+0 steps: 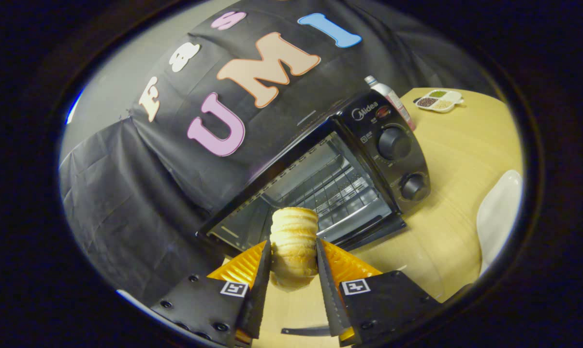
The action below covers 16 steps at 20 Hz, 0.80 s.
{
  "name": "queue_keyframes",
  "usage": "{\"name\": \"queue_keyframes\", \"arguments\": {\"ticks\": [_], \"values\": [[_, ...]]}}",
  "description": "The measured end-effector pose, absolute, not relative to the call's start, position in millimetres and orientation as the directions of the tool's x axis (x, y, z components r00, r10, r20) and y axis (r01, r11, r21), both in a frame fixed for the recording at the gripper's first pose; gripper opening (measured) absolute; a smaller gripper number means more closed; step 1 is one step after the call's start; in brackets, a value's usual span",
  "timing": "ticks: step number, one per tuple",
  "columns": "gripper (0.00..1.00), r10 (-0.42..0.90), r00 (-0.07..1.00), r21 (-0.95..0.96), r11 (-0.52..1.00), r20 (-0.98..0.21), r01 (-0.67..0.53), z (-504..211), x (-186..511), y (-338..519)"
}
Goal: Open the toaster oven, put the food inside, and close the toaster oven door.
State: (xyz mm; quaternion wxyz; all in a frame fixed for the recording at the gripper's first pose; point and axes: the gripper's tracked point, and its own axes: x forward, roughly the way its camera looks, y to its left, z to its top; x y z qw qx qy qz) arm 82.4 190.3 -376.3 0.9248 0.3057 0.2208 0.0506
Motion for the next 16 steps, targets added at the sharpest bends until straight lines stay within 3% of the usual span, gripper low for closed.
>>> {"name": "queue_keyframes", "arguments": {"ticks": [10, 16], "values": [[0.55, 0.063, 0.953, 0.619, 0.772, -0.297, 0.142, -373.6, 140.0, 180.3], [0.55, 0.085, 0.941, 0.568, 0.814, -0.328, 0.125, -387.2, 161.0, 188.9]]}}
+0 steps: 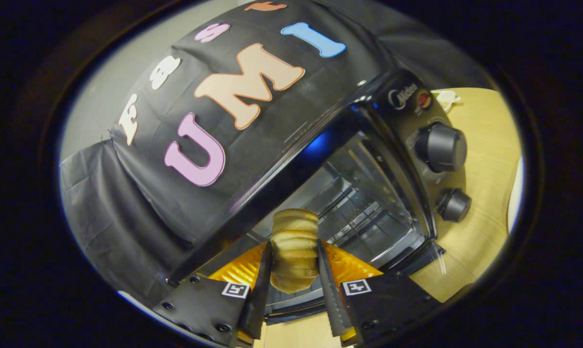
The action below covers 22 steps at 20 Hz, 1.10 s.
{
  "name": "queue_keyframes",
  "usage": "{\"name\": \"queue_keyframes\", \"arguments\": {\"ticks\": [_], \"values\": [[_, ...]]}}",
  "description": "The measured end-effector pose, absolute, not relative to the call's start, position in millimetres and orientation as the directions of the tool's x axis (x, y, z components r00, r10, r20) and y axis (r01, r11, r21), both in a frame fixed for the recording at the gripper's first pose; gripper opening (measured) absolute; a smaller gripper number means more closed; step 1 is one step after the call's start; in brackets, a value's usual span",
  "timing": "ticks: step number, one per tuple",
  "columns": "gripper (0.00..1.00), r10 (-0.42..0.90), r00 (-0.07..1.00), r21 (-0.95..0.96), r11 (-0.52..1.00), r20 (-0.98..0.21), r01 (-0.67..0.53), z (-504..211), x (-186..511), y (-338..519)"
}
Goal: Open the toaster oven, put the food inside, and close the toaster oven door.
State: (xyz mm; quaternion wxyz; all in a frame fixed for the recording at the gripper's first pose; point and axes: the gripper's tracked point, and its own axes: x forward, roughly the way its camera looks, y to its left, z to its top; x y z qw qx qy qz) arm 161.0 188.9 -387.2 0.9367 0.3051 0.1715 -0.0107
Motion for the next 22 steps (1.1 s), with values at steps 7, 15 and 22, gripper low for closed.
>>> {"name": "queue_keyframes", "arguments": {"ticks": [7, 15, 22], "values": [[0.73, 0.169, 0.917, 0.474, 0.880, -0.361, 0.024, -389.1, 157.9, 203.7], [0.99, 0.196, 0.923, 0.335, 0.939, -0.331, -0.079, -360.6, 106.7, 184.6], [0.99, 0.318, 0.877, 0.303, 0.929, -0.360, -0.213, -364.5, 4.5, 188.6]]}}
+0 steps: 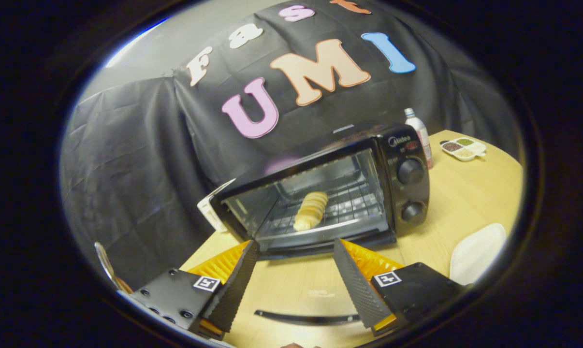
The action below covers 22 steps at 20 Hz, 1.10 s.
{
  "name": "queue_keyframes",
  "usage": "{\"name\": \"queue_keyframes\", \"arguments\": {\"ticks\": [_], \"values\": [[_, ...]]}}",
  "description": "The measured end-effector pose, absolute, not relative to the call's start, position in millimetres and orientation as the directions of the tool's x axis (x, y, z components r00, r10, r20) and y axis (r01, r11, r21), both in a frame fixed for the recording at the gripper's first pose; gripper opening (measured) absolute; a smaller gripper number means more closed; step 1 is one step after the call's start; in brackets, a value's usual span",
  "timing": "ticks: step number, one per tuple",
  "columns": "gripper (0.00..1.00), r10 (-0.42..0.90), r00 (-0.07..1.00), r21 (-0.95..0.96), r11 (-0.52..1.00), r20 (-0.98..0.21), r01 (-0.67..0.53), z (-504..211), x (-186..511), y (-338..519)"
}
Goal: Open the toaster oven, put the food inside, and close the toaster oven door.
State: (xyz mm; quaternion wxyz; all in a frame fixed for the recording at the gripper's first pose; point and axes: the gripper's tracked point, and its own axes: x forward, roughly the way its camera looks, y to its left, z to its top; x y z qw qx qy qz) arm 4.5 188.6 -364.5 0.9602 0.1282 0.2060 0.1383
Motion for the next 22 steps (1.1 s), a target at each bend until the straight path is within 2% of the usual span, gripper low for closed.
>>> {"name": "queue_keyframes", "arguments": {"ticks": [4, 9, 12, 18, 22], "values": [[0.99, 0.361, 0.846, 0.283, 0.922, -0.392, -0.263, -376.6, -52.7, 189.7], [0.99, 0.311, 0.800, 0.203, 0.950, -0.513, -0.239, -427.8, -95.7, 176.3], [0.99, 0.253, 0.784, 0.154, 0.967, -0.567, -0.202, -453.1, -97.3, 167.7], [1.00, 0.139, 0.804, 0.056, 0.990, -0.578, -0.131, -471.3, -79.4, 156.6], [0.99, 0.144, 0.803, 0.060, 0.989, -0.578, -0.134, -471.0, -69.4, 168.1]]}}
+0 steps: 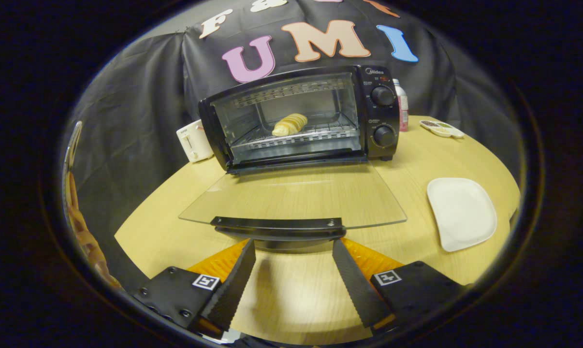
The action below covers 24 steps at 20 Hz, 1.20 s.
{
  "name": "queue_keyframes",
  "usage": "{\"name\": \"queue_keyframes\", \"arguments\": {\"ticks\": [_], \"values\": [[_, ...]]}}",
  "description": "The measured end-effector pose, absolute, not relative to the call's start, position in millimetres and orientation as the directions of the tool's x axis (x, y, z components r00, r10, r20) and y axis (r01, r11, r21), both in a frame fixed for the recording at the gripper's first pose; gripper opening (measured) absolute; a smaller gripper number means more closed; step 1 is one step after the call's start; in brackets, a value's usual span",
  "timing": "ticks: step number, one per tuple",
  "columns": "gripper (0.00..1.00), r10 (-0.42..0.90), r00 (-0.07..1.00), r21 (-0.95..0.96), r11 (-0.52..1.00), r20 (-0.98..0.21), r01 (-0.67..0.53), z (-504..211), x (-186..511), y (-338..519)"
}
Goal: Open the toaster oven, put the food inside, and close the toaster oven door.
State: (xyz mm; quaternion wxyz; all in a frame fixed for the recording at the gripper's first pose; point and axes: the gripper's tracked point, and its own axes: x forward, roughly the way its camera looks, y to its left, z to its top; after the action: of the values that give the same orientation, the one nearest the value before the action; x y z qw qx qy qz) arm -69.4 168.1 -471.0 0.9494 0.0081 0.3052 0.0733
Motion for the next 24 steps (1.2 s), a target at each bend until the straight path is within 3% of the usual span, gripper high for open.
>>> {"name": "queue_keyframes", "arguments": {"ticks": [15, 20, 24], "values": [[1.00, 0.246, 0.873, 0.187, 0.965, -0.421, -0.182, -387.2, -30.2, 204.3], [1.00, 0.237, 0.893, 0.139, 0.970, -0.383, -0.198, -360.8, -0.8, 210.8], [1.00, 0.157, 0.919, 0.029, 0.987, -0.362, -0.157, -350.7, 35.0, 200.3]]}}
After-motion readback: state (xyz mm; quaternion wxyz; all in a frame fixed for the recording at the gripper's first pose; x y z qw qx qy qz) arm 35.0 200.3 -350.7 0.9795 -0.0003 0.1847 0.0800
